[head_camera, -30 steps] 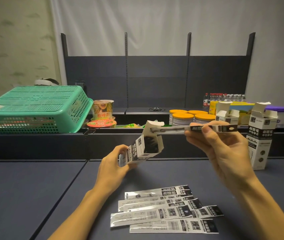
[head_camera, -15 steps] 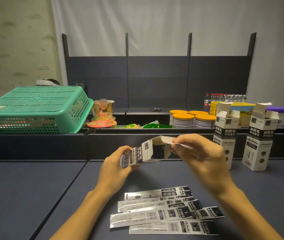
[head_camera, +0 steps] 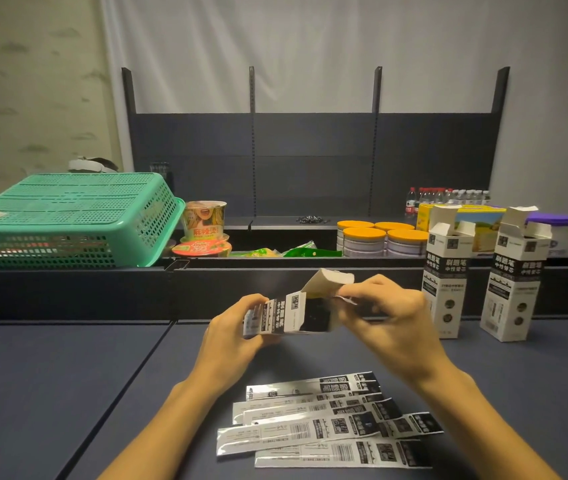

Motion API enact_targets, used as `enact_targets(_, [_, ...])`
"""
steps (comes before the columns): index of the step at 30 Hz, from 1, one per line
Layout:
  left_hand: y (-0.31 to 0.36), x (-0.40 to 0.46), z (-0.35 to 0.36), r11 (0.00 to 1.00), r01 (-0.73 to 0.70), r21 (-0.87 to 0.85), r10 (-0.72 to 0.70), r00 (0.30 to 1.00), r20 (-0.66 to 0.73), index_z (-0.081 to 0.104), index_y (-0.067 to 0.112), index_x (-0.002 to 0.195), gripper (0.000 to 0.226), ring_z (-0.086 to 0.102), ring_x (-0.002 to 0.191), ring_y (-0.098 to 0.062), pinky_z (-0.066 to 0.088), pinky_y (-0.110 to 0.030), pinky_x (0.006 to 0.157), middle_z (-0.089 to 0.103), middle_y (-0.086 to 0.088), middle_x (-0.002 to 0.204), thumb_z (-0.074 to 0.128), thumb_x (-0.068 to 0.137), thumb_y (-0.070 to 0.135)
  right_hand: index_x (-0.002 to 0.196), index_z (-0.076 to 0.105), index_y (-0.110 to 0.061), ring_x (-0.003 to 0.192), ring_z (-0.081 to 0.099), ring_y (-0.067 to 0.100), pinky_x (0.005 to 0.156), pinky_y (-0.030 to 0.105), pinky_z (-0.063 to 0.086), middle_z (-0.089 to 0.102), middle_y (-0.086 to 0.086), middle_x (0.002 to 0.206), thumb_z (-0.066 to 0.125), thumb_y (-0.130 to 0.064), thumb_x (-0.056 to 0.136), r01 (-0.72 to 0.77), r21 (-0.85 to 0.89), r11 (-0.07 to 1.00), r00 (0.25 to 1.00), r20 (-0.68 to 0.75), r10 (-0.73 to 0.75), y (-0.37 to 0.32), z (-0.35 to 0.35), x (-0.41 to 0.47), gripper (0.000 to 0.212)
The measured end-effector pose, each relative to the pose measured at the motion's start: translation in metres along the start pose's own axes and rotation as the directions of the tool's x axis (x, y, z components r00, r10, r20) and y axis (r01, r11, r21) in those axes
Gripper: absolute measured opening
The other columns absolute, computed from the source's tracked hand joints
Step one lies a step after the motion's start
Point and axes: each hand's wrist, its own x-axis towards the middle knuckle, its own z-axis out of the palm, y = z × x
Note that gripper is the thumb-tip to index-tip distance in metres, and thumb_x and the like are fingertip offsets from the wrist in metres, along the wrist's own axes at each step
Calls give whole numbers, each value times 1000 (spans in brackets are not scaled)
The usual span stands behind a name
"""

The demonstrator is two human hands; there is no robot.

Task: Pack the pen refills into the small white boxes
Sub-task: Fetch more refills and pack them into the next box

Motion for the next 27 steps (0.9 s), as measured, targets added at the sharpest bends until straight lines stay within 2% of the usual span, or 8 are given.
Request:
enact_targets(3, [3, -1, 0, 1000, -17, 1, 17, 1000, 10, 55, 34, 115, 51, 60, 104, -3, 46, -7, 81, 65, 15, 112, 81, 74, 20, 88, 75, -13, 68, 57, 12, 57, 28, 50, 59, -20, 82, 63, -30, 83, 55, -76, 996, 997, 64, -50, 3, 4, -2, 22])
enact_targets(9, [3, -2, 0, 1000, -22, -14, 22, 1000, 21, 56, 34, 116, 51, 59, 105, -2, 46, -9, 82, 64, 16, 112, 82, 73, 24, 92, 74, -12, 66, 57, 11, 56, 35, 51, 67, -6, 79, 63, -28, 84, 63, -99, 993, 996, 70, -56, 0, 5, -4, 21])
enact_targets(13, [6, -1, 0, 999, -32, -27, 33, 999, 21, 55, 36, 113, 52, 58, 103, 1, 42, -5, 80, 65, 18, 109, 83, 72, 21, 90, 73, -9, 72, 58, 5, 61, 29, 52, 70, -3, 86, 64, -25, 85, 112, -147, 983, 994, 23, -110, -5, 5, -4, 19])
enact_targets(17, [4, -1, -1, 1000, -25, -13, 25, 1000, 19, 55, 35, 114, 51, 59, 103, -1, 43, -6, 80, 65, 16, 109, 82, 72, 21, 89, 73, -10, 66, 54, 4, 60, 21, 44, 73, -3, 83, 73, -15, 79, 148, -218, 965, 989, 18, -148, -8, 5, -3, 12])
enact_targets(20, [2, -2, 0, 1000, -21, -12, 21, 1000, 21, 56, 32, 116, 52, 61, 105, -6, 47, -10, 83, 65, 14, 112, 82, 73, 20, 86, 72, -11, 59, 51, 10, 52, 22, 39, 69, -2, 70, 71, -12, 76, 182, -309, 933, 982, 108, -156, -8, 4, -4, 11])
enact_targets(22, [1, -2, 0, 1000, -27, -8, 27, 999, 21, 57, 30, 118, 52, 61, 105, -8, 49, -14, 84, 65, 13, 113, 82, 74, 19, 94, 73, -14, 53, 51, 13, 50, 25, 41, 67, -2, 66, 62, -19, 84, 157, -355, 922, 976, 198, -91, -7, 4, -5, 16])
enact_targets(24, [3, -1, 2, 999, -37, -5, 38, 999, 25, 57, 28, 119, 52, 61, 105, -7, 51, -17, 86, 66, 12, 113, 81, 74, 18, 102, 71, -18, 55, 54, 17, 53, 29, 46, 67, -2, 71, 47, -30, 90, 103, -359, 928, 957, 291, 7, -8, 5, -6, 29])
enact_targets(27, [5, -1, 3, 999, -43, 1, 43, 998, 47, 57, 25, 122, 53, 60, 107, -6, 50, -18, 89, 65, 11, 115, 81, 75, 20, 90, 67, -20, 53, 53, 14, 49, 26, 47, 67, -4, 77, 36, -35, 90, 89, -351, 932, 924, 379, 54, -15, 9, -6, 34])
